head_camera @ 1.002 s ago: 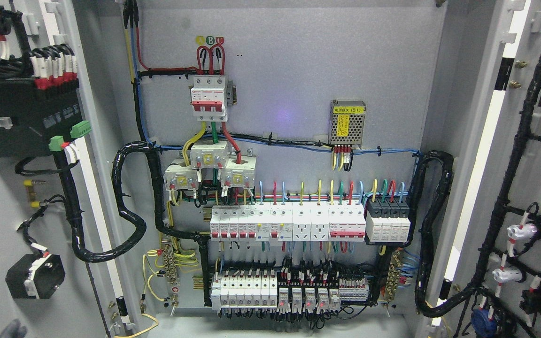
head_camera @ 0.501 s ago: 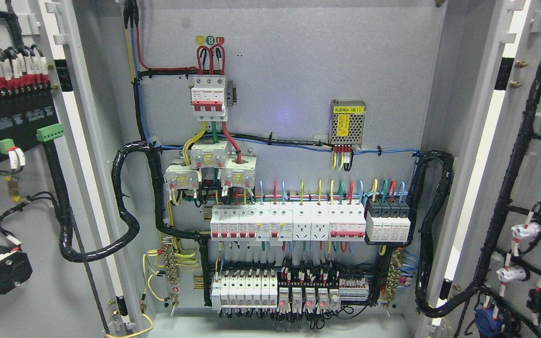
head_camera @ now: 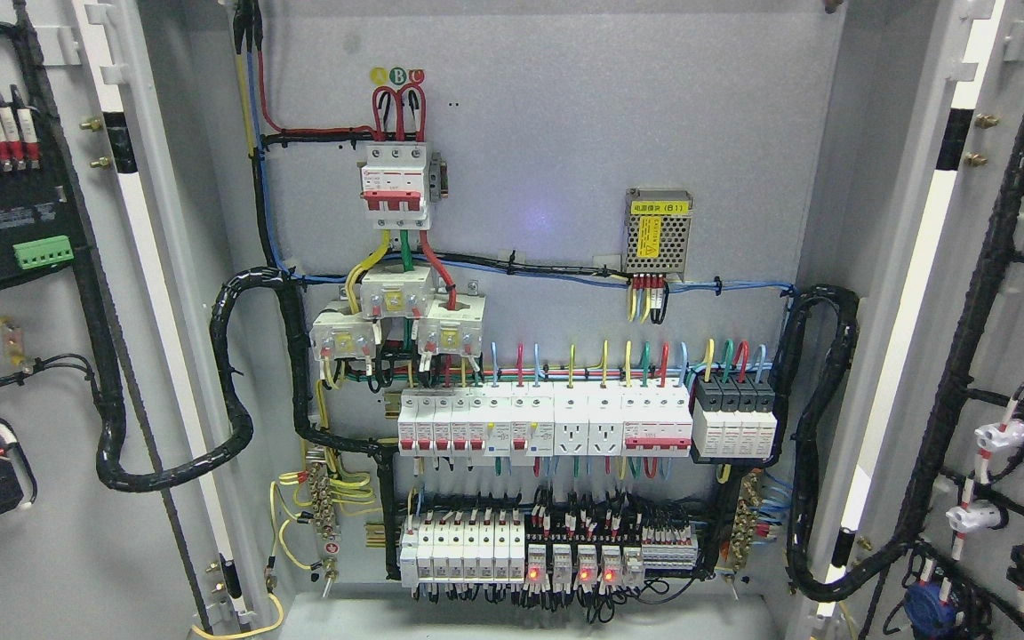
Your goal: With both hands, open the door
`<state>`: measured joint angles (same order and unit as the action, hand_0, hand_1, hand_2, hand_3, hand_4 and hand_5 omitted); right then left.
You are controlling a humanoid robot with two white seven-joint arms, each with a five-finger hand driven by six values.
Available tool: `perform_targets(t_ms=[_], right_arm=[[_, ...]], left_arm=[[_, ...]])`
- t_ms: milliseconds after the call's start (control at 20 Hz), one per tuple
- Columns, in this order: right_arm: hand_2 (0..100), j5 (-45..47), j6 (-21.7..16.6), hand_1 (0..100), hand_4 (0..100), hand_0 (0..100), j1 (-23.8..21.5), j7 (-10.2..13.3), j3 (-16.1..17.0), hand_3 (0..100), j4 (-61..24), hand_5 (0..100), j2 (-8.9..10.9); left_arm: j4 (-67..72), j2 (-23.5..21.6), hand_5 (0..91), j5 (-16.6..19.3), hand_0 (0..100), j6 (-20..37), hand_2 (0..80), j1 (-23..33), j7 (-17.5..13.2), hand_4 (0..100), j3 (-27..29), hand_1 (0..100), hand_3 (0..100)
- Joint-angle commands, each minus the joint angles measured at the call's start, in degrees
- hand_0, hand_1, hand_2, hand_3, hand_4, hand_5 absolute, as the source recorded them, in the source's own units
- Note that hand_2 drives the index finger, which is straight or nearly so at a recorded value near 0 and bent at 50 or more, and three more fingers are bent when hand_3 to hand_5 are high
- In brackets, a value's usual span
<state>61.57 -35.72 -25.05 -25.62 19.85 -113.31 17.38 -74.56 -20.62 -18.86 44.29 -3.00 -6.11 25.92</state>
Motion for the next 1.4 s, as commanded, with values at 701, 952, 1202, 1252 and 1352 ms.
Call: perform_targets(t_ms=[701,952,1202,1252,1352], right_arm=[[0,1.27,-0.67,0,0,0,-2.64,-0.83,-8.23,0,-4.2,0,4.68],[0,-7.05,-0.58,0,0,0,-3.34,-0.92,-20.26,0,-3.15,0,6.18],[0,-22.08,-0.67,0,0,0,-4.31,-0.92,-36.09,0,11.58,0,2.51],[0,-24.28,-0.67,0,0,0,-4.31,-0.92,-37.5,0,15.45,0,0.57],[0,-26.76,-0.67,0,0,0,-4.31,-0.92,-40.49,0,24.05,0,-1.98]], left_arm=[[-26.94,-1.36,0.0,2.49,0,52.13,0.0,17.14,0.05,0,-15.0,0,0],[-27.76,9.26,0.0,16.89,0,52.04,0.0,17.41,-0.3,0,-23.09,0,0],[-14.33,21.05,0.0,28.95,0,52.13,0.0,22.33,-0.57,0,-27.59,0,0],[-9.78,20.89,0.0,29.22,0,52.13,0.0,22.51,-0.48,0,-27.68,0,0],[4.08,20.88,0.0,29.14,0,52.04,0.0,22.51,-0.48,0,-27.42,0,0]])
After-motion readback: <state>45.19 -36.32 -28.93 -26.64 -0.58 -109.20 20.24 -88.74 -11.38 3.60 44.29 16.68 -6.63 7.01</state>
